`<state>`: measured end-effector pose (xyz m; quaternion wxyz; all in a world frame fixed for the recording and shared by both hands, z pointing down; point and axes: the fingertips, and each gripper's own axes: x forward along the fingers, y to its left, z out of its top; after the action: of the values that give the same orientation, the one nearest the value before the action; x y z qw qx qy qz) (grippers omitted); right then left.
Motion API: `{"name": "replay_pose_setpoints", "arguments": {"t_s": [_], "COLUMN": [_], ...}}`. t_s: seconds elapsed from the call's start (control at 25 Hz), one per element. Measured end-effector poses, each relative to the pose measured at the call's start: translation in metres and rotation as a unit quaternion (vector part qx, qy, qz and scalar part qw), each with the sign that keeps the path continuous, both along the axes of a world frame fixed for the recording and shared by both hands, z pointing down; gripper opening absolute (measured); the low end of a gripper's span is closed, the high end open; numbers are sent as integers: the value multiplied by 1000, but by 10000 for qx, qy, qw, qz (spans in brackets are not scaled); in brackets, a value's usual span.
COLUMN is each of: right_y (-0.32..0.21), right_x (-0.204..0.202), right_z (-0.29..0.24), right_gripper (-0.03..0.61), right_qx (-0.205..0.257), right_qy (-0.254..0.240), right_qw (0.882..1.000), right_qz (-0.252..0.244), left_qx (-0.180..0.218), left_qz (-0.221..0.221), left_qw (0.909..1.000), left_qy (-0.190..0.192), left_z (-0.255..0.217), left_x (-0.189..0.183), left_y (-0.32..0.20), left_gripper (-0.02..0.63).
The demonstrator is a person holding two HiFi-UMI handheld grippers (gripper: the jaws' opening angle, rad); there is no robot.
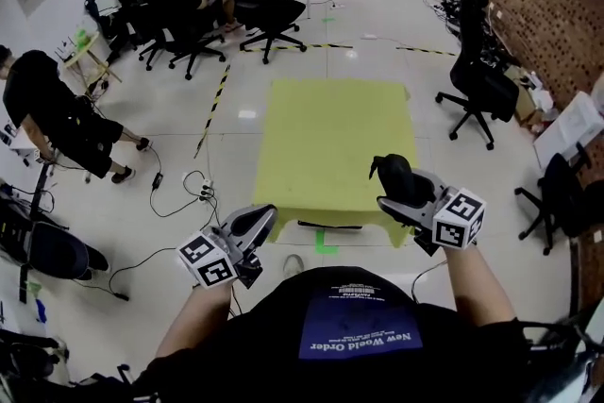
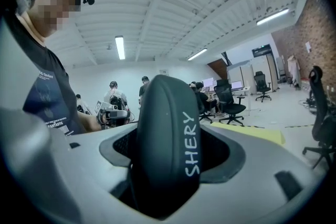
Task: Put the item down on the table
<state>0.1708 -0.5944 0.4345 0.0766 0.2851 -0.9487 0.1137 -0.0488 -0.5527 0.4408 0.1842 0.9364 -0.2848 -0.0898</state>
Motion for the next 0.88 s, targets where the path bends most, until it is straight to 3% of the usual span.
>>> {"name": "replay_pose_setpoints", "arguments": {"t_s": [0.44,0.88], "right_y": [-123,-195], "right_x": [-67,-64], "right_z": [-12,-23], "right_gripper": [321,321], "right_qx": [10,15], "right_qy": [26,90], "right_qw": [9975,9977], "right_qz": [710,669], "left_qx": [4,111], "left_qz": [895,766], "left_qw": [9960,9970], "left_qy": [-49,-94], "left_z": [-2,-10], "left_x": [-59,-63], "left_y": [-153,-232], "left_gripper": [3,3]}}
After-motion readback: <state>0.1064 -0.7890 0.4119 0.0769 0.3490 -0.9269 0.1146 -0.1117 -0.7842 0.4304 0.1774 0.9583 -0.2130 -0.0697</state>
